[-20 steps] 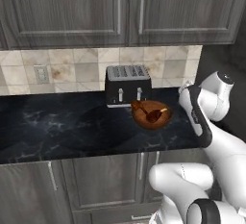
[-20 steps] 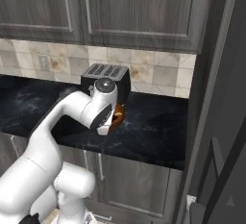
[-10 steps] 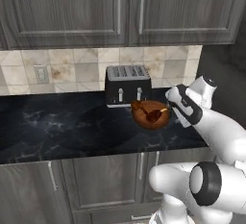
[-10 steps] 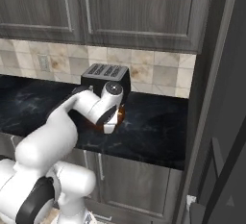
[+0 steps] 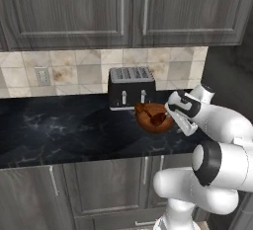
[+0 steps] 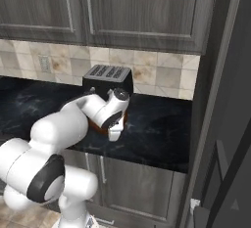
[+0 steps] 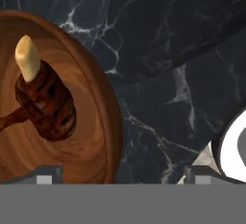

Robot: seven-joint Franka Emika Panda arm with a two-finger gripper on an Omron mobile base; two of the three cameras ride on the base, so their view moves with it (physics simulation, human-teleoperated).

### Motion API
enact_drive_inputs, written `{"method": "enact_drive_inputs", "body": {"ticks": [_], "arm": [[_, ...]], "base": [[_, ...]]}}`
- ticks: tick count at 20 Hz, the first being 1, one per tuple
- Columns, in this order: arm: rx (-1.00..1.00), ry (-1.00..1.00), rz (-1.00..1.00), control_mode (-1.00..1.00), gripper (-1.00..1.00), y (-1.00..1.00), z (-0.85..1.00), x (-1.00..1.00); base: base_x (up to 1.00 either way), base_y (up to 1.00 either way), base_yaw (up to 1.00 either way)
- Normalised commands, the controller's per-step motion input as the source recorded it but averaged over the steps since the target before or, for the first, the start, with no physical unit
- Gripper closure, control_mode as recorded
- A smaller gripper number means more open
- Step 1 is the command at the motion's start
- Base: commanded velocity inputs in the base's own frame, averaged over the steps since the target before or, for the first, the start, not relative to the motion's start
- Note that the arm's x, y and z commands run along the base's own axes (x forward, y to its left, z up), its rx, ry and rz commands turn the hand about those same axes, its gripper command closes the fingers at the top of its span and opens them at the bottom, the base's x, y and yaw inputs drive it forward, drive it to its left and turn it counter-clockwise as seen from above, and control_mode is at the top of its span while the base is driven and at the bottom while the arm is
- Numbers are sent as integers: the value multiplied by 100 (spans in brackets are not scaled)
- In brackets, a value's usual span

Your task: Place the bowl with the onion and lime on the second highest shelf of the fridge. Place the bowl with the steak and chicken drumstick on the top shelf of the fridge.

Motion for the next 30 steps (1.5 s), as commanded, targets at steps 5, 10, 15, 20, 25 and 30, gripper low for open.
{"method": "enact_drive_inputs", "body": {"ticks": [5, 10, 15, 20, 25, 30], "arm": [[0, 0, 2, -100, -100, 6, -24, 33], [0, 0, 0, -100, -100, 8, -31, 24], [0, 0, 0, -100, 100, 9, -22, 25], [0, 1, 1, -100, 100, 2, 0, -6], [0, -1, 0, -100, 100, 1, 7, -34], [0, -4, 0, -100, 100, 10, 60, -69]], "base": [[0, 0, 0], [0, 0, 0], [0, 0, 0], [0, 0, 0], [0, 0, 0], [0, 0, 0]]}}
